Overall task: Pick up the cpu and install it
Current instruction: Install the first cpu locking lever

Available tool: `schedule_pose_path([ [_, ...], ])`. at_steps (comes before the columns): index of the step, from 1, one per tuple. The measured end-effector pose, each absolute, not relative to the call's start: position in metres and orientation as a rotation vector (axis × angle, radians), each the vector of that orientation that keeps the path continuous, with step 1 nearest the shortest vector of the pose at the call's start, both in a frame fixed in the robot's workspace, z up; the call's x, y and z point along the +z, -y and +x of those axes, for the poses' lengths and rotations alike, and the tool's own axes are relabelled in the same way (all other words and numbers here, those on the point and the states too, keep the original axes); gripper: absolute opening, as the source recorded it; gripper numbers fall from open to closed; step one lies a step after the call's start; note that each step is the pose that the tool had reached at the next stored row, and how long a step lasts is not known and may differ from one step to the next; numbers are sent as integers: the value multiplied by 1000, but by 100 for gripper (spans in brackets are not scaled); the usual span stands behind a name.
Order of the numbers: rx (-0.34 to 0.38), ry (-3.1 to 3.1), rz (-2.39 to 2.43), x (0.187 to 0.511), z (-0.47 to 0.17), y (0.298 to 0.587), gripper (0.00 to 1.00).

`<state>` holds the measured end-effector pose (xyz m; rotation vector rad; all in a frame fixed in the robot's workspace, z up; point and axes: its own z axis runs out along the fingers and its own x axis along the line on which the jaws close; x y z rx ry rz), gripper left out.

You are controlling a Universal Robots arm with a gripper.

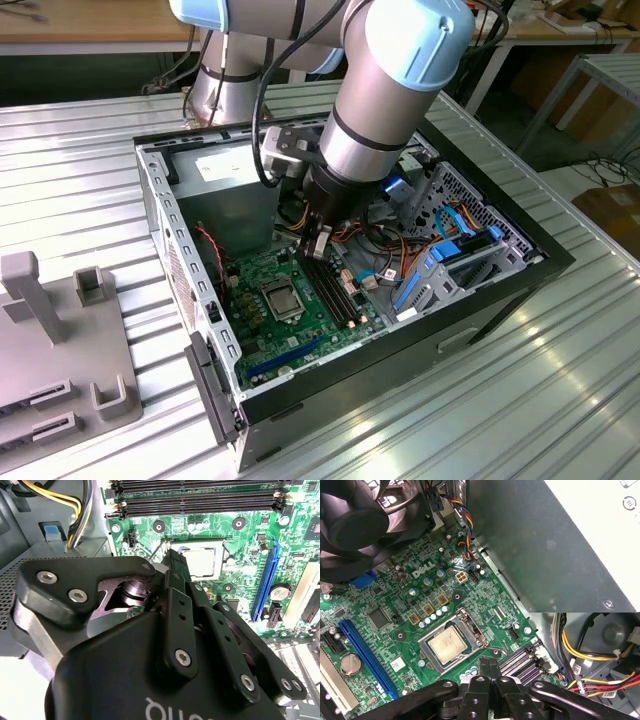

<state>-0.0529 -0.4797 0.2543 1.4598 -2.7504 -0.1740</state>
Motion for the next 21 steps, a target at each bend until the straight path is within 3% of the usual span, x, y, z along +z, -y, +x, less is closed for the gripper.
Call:
schedule_pose_path([
  [21,-185,2753,1461,254,-37,464,12],
])
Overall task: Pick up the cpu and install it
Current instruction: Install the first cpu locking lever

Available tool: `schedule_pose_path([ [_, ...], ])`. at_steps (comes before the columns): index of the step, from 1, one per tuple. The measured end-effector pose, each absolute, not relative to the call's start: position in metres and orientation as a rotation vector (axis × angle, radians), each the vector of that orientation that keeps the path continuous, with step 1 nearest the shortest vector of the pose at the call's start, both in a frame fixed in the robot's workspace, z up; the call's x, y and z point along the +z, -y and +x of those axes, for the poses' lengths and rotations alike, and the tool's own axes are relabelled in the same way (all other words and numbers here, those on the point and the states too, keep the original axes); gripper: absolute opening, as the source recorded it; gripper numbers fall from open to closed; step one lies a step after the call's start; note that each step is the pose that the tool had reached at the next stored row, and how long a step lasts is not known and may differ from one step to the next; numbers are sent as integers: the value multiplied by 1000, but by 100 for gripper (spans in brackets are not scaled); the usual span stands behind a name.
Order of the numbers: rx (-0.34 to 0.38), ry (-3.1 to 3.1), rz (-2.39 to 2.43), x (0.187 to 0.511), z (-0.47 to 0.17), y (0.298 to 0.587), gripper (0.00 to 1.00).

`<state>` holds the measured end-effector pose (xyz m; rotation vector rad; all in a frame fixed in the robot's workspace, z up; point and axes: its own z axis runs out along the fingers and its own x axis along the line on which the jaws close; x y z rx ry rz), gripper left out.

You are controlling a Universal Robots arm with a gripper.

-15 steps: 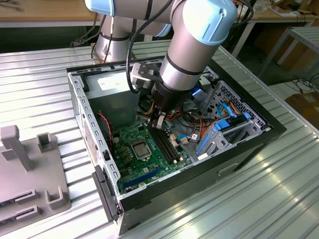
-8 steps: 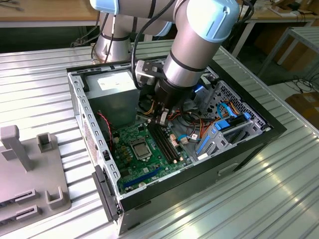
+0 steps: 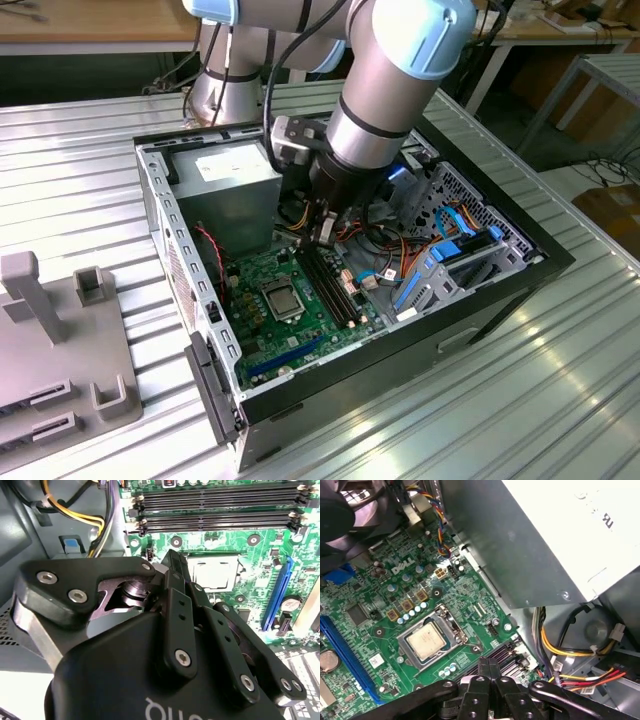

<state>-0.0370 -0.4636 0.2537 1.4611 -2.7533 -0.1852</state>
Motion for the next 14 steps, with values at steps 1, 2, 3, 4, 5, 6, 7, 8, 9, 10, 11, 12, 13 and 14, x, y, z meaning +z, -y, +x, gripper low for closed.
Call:
schedule_pose_path([
  [1,-188,2754,1461,253,-37,463,12],
  [2,-189,2754,1461,253,-37,462,12],
  [3,-190,2755,1461,253,-37,461,12],
  [4,-190,2758,1456,252,-37,460,12],
  [5,-190,2763,1448,251,-37,459,12],
  [6,-190,2767,1440,251,-37,459,12],
  [7,-190,2771,1433,250,-37,458,12],
  [8,-190,2773,1429,250,-37,457,12],
  [9,-190,2774,1428,249,-38,457,12],
  [10,-190,2774,1427,249,-38,456,12],
  [11,-191,2774,1428,249,-39,455,12],
  [12,-192,2775,1428,248,-40,454,12],
  [13,-192,2775,1429,248,-41,454,12],
  [14,-192,2775,1429,248,-42,454,12],
])
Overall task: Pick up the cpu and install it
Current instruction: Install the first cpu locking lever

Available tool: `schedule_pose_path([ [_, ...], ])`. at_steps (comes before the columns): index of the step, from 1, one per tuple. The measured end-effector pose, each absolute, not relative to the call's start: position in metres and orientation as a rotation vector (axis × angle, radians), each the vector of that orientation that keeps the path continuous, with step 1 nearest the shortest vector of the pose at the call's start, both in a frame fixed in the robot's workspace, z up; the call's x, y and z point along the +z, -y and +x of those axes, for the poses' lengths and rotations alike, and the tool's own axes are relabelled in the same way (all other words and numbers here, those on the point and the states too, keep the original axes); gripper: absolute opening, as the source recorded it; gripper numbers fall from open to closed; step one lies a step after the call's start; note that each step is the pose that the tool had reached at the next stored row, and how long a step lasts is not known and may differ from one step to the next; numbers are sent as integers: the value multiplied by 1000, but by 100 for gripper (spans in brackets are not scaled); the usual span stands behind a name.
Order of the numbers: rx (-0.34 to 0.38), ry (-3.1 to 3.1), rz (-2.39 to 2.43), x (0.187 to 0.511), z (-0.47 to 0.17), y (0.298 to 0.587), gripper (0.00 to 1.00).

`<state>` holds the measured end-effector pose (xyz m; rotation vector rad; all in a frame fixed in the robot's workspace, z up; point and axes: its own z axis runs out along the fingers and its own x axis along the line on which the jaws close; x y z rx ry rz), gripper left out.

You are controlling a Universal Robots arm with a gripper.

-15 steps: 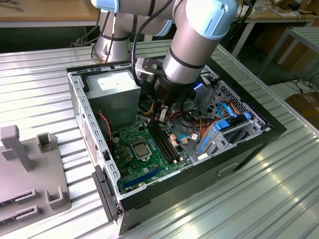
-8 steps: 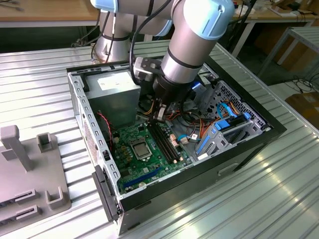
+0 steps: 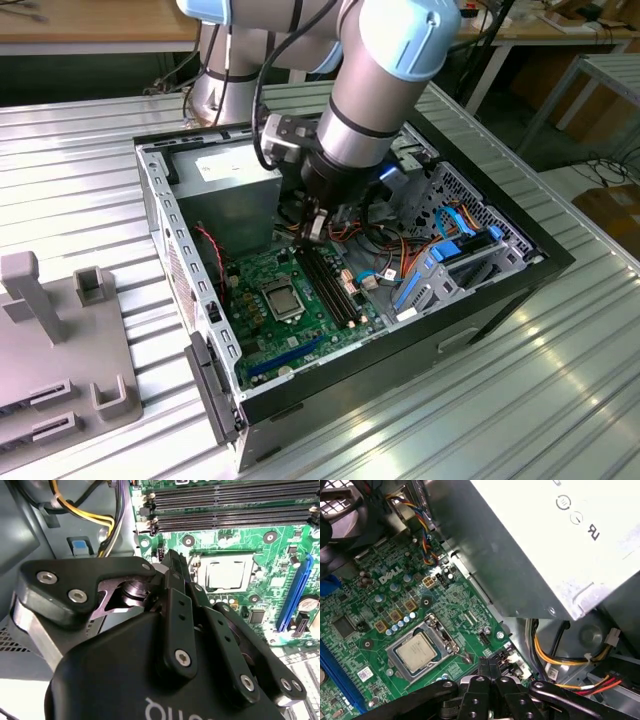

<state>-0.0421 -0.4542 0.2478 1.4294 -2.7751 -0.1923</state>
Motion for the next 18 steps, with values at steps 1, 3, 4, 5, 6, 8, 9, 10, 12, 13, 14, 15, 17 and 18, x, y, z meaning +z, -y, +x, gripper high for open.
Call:
schedule_pose_path([
  [1,-194,2775,1431,247,-43,454,12],
  [3,-197,2772,1439,247,-46,455,12],
  [4,-198,2768,1446,247,-46,455,12],
  [5,-198,2764,1453,247,-46,456,12],
  [6,-197,2754,1470,247,-46,457,12],
  [8,-197,2744,1488,247,-47,458,12],
  [9,-196,2738,1500,247,-47,458,12],
  [10,-196,2731,1512,247,-47,459,12],
  [12,-195,2718,1535,247,-47,459,12],
  [13,-194,2710,1550,247,-47,460,12],
  [14,-193,2703,1563,247,-47,460,12],
  [15,-192,2694,1577,247,-47,460,12],
  [17,-191,2685,1596,247,-47,461,12],
  [18,-190,2683,1601,247,-48,461,12],
])
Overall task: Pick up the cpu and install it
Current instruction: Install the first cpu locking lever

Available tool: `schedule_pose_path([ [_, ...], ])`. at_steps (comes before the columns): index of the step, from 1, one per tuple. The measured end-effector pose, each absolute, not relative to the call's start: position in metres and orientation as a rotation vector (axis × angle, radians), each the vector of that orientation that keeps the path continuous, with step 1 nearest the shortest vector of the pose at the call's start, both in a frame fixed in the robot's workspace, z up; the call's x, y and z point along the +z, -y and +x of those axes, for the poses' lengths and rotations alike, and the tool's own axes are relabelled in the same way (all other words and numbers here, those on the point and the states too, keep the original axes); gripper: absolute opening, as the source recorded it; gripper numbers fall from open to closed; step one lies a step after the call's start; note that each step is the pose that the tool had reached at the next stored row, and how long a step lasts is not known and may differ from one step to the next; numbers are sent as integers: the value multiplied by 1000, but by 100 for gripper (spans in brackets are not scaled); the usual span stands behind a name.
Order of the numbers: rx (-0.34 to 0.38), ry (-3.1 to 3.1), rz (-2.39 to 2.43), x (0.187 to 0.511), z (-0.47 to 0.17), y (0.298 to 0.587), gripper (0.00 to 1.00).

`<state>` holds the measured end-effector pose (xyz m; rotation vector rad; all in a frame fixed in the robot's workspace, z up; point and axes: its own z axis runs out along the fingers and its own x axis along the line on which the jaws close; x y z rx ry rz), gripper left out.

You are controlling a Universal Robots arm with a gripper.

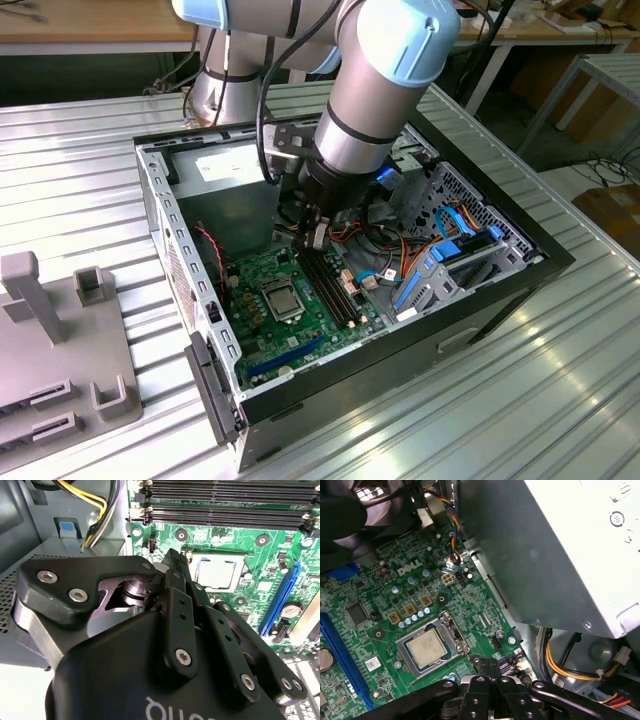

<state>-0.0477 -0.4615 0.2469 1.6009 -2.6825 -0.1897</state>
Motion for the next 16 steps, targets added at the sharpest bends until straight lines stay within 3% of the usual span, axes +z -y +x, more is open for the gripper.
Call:
schedule_pose_path([
  [16,-192,2617,1729,247,-53,470,12],
])
